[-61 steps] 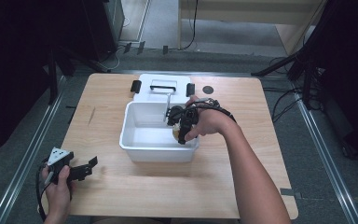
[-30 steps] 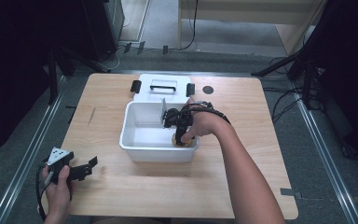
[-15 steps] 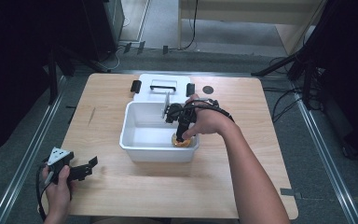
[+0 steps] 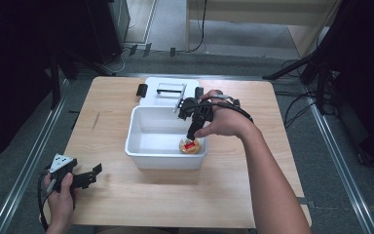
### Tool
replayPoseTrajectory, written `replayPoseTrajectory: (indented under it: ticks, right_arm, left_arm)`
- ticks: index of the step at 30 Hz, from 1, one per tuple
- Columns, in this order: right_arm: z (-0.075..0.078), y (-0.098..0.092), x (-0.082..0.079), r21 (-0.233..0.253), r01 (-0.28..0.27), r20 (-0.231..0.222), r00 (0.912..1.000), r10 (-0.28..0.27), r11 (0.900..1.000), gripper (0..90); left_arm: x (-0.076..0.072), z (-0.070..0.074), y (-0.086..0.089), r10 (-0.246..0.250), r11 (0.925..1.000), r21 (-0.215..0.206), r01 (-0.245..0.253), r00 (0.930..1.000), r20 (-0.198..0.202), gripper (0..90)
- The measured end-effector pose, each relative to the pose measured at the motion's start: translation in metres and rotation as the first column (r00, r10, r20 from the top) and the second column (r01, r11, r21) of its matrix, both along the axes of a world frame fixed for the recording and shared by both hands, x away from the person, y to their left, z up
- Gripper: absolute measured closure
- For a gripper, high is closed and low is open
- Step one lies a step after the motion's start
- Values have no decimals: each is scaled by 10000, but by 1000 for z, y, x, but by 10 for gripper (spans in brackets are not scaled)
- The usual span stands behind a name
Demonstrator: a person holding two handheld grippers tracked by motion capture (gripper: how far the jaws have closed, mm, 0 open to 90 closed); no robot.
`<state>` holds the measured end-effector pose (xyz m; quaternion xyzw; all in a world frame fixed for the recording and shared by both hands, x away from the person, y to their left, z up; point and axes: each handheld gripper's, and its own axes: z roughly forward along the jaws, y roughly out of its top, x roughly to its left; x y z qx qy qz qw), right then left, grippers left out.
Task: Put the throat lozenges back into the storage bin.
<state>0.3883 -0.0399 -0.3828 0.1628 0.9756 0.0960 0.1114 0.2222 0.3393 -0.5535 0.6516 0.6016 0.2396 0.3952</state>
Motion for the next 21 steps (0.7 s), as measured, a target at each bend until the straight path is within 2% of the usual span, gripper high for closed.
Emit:
replayPoseTrajectory:
  ticks: [5,11,15,21]
  right_arm:
    - [14,-13,3,670,631,263,9975,-650,9958,193]
    - [27,-32,7,1164,1191,508,9908,-1256,9860,186]
    - [30,-44,9,1245,1616,729,9825,-1715,9790,172]
    - [31,-64,12,1599,2307,664,9676,-2436,9598,172]
  left_arm:
    - [0,0,0,2,10000,10,-2,10000,0,0]
    - [0,0,0,3,10000,16,-3,10000,-3,0]
    - [0,0,0,5,10000,20,-5,10000,-3,0]
    - [0,0,0,18,10000,35,-18,10000,9,0]
